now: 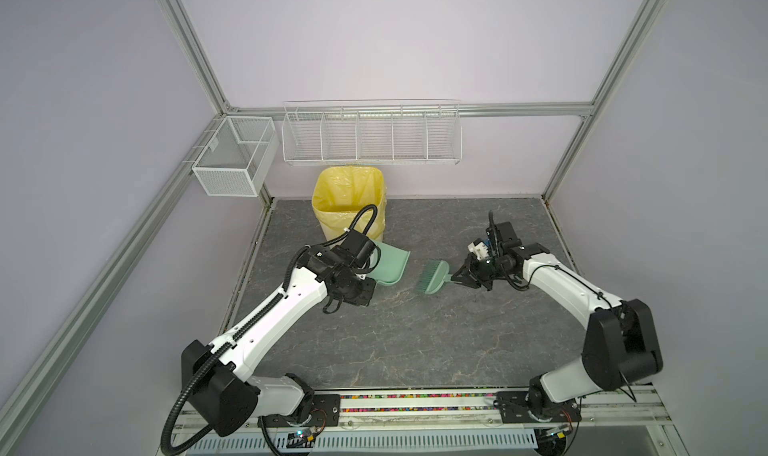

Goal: Sweep away the paper scraps from the table
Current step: 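Move the dustpan away from the bin while the right gripper lifts the brush back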

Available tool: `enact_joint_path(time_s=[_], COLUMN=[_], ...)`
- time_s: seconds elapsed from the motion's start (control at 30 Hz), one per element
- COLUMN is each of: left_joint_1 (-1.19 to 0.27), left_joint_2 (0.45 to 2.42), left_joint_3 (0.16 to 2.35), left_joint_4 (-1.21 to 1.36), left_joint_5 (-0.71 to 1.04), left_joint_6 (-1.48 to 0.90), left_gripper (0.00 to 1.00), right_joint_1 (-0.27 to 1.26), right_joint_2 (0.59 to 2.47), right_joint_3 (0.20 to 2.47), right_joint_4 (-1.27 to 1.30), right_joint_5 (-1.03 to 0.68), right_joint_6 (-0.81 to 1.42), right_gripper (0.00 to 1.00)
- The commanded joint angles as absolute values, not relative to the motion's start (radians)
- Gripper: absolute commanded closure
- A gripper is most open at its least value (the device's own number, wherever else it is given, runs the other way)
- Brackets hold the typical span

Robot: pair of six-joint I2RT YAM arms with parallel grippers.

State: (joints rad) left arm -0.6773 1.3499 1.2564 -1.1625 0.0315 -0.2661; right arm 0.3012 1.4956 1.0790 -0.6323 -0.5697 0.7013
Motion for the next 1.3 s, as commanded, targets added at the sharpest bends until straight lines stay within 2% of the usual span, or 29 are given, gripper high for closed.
enact_joint_path(time_s=[0.0,0.07,0.13,0.4,0.47,0.6,0.8,1.03,1.27], left_joint_1=[-0.718,-0.739,-0.742,-0.767,-0.806,-0.857,-0.894,-0.908,-0.945], left_joint_2=[1.402,1.424,1.44,1.448,1.459,1.48,1.468,1.458,1.453], left_joint_3=[1.244,1.245,1.255,1.237,1.233,1.197,1.168,1.098,1.083], left_joint_4=[-1.09,-1.067,-1.065,-1.05,-1.036,-0.98,-0.967,-0.907,-0.902], left_joint_5=[0.075,0.075,0.08,0.093,0.095,0.143,0.158,0.251,0.247], left_joint_6=[-0.319,-0.325,-0.321,-0.322,-0.329,-0.35,-0.362,-0.378,-0.414], left_gripper=[1.0,1.0,1.0,1.0,1.0,1.0,1.0,1.0,1.0], right_joint_1=[0.295,0.295,0.291,0.262,0.262,0.263,0.262,0.269,0.357], right_joint_2=[1.451,1.44,1.425,1.525,1.55,1.614,1.727,1.819,1.909], right_joint_3=[1.102,1.135,1.188,1.586,1.641,1.772,1.931,2.039,2.114], right_joint_4=[-0.709,-0.709,-0.753,-1.216,-1.263,-1.364,-1.492,-1.546,-1.6], right_joint_5=[-0.669,-0.72,-0.697,-0.525,-0.483,-0.297,-0.087,0.007,0.126], right_joint_6=[0.647,0.658,0.629,0.269,0.222,0.138,0.083,0.082,0.055], right_gripper=[0.93,0.93,0.93,0.93,0.93,0.93,0.93,0.93,0.93])
